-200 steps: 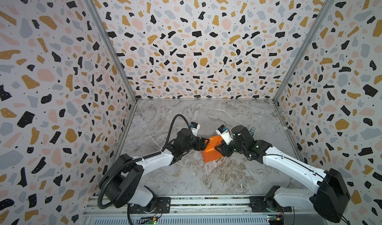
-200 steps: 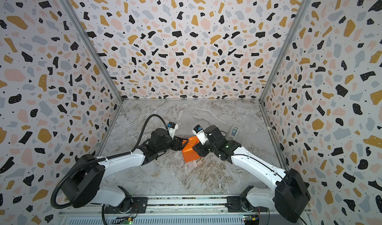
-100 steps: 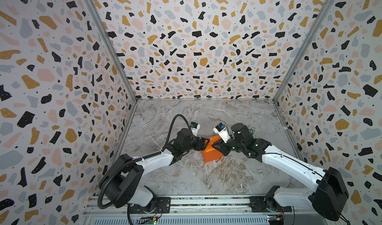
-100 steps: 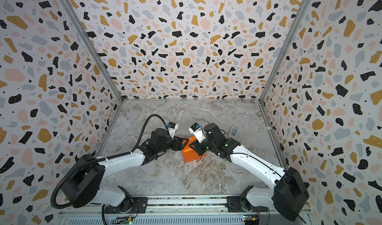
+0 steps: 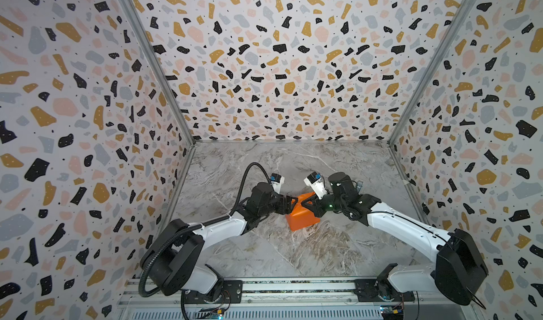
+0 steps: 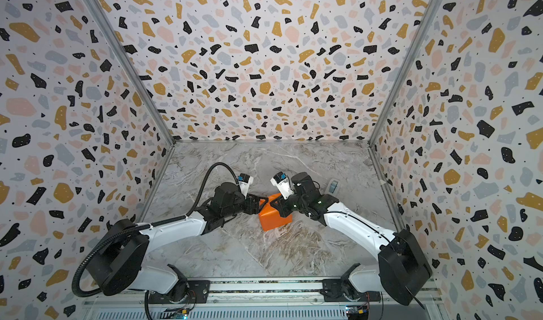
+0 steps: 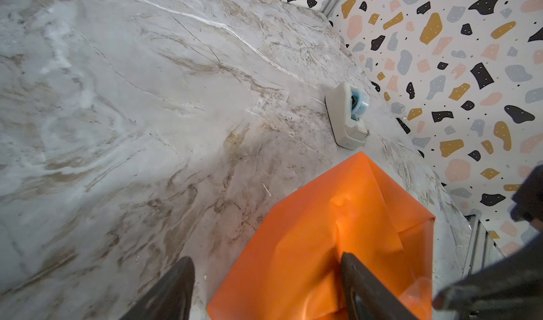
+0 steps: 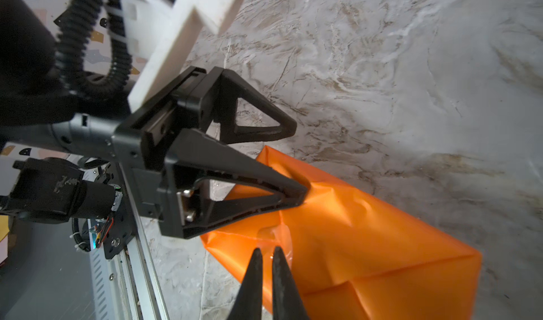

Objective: Wrap a gift box in wrapping paper
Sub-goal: Wrap the gift box with the wrapping paper.

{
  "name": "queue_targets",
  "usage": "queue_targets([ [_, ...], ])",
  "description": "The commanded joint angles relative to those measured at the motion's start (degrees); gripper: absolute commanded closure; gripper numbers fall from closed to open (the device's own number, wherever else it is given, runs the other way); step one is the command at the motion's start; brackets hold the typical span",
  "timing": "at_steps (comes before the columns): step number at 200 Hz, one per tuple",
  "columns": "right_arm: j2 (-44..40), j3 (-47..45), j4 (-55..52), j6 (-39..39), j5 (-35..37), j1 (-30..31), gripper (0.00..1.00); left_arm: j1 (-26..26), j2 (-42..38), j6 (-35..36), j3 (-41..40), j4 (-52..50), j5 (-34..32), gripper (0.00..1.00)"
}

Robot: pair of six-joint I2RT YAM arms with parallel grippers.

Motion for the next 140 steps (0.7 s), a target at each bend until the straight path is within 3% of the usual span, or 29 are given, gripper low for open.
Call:
queue_targets([
  [1,0.0,-0.49,1.93,0.62,-1.87,-0.28,0.9,-0.47,0.49,1.67,-0.38,-8.54,-0.05,0.22],
  [140,-0.89,-3.37,3.74,1.86,-1.8,-0.25,0.9,-0.47,0.08,1.85,-0.19,-9.03,-0.57,0.22],
])
